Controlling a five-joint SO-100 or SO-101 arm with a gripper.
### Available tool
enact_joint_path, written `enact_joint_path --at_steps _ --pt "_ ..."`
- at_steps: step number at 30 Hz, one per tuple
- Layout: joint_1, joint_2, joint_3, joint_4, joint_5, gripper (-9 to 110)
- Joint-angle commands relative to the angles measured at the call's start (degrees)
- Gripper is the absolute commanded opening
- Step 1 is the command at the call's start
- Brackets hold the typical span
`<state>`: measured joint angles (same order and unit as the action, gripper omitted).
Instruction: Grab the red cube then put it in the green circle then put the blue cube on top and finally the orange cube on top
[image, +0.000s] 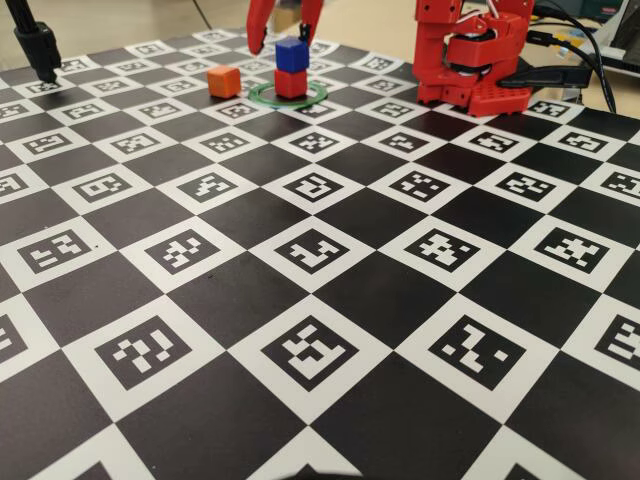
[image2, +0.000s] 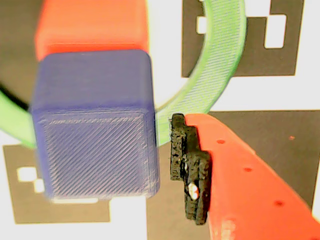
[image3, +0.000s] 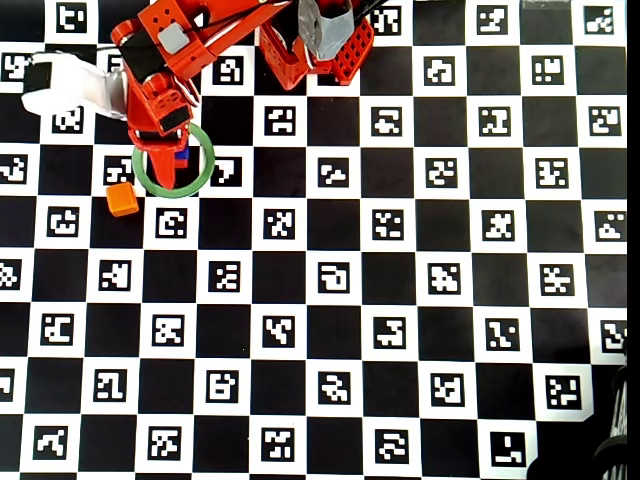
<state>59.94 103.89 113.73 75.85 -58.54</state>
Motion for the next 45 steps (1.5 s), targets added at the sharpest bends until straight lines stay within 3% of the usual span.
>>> enact_joint_path --at_steps 1,25,45 --pt "0.62 3.16 -7.82 2.64 -0.18 43" --pt "-1.23 -19.34 -41.31 12.74 -6.42 45" --pt "-2.29 -33.13 -44.56 7.21 -9.93 45"
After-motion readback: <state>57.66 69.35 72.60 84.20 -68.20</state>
